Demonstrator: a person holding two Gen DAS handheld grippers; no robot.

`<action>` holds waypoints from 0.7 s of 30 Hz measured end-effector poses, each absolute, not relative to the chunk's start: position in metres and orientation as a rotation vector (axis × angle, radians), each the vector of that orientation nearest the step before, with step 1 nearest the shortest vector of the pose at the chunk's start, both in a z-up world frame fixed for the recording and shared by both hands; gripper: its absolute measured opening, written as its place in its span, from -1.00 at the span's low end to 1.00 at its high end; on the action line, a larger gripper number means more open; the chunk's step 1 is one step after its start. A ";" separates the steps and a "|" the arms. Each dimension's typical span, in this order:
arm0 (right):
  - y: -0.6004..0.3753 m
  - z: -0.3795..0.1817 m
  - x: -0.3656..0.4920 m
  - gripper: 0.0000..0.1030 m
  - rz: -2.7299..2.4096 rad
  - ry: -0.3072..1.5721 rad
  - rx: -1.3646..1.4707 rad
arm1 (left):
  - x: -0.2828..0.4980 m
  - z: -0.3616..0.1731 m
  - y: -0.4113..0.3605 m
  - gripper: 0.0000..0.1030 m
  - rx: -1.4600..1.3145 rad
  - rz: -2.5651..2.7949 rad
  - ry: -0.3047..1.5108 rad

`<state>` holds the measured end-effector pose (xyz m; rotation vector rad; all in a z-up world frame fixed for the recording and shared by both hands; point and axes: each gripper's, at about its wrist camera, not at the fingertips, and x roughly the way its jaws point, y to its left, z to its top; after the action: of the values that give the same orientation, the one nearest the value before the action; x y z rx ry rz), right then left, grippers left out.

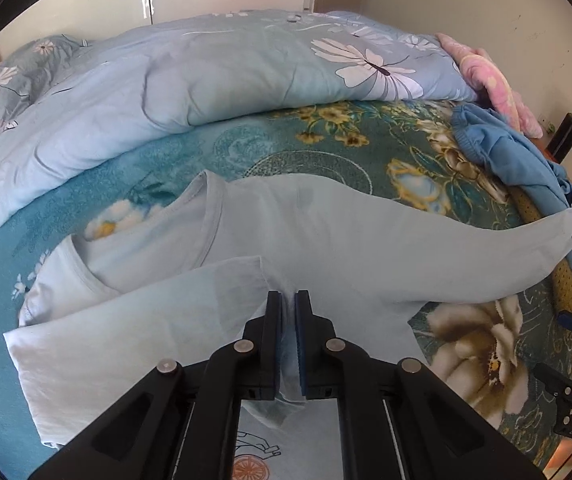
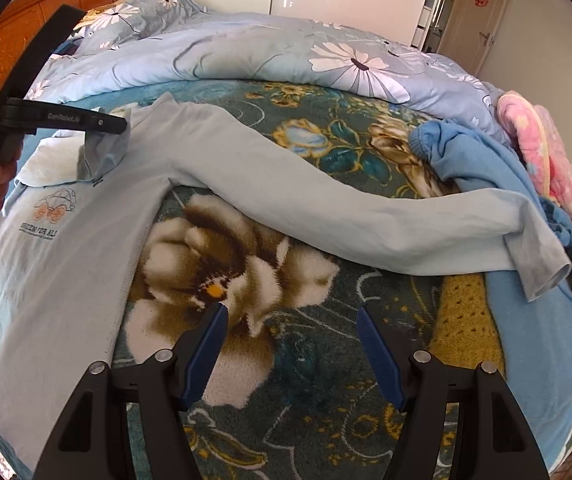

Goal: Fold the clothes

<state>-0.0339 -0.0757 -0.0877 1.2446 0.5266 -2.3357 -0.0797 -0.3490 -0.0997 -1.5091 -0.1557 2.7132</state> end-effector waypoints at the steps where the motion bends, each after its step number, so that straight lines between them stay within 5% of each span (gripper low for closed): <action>1: -0.077 -0.088 -0.034 0.37 -2.334 0.524 1.244 | -0.077 -0.098 -0.350 -0.60 -1.495 2.705 -0.184; 3: -0.083 -0.089 -0.035 0.37 -2.326 0.514 1.237 | -0.069 -0.090 -0.352 0.12 -1.452 2.685 -0.207; 11: -0.132 -0.080 -0.040 0.37 -2.256 0.417 1.153 | 0.006 -0.052 -0.398 0.36 -1.271 2.876 -0.230; 21: -0.204 -0.095 -0.084 0.36 -2.156 0.182 1.208 | 0.100 -0.098 -0.485 0.36 -1.549 3.092 -0.271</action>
<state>-0.0842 -0.2037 -0.0947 1.2081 0.1824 -2.1564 0.1004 -0.4852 -0.0978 -1.5488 -0.2714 3.0922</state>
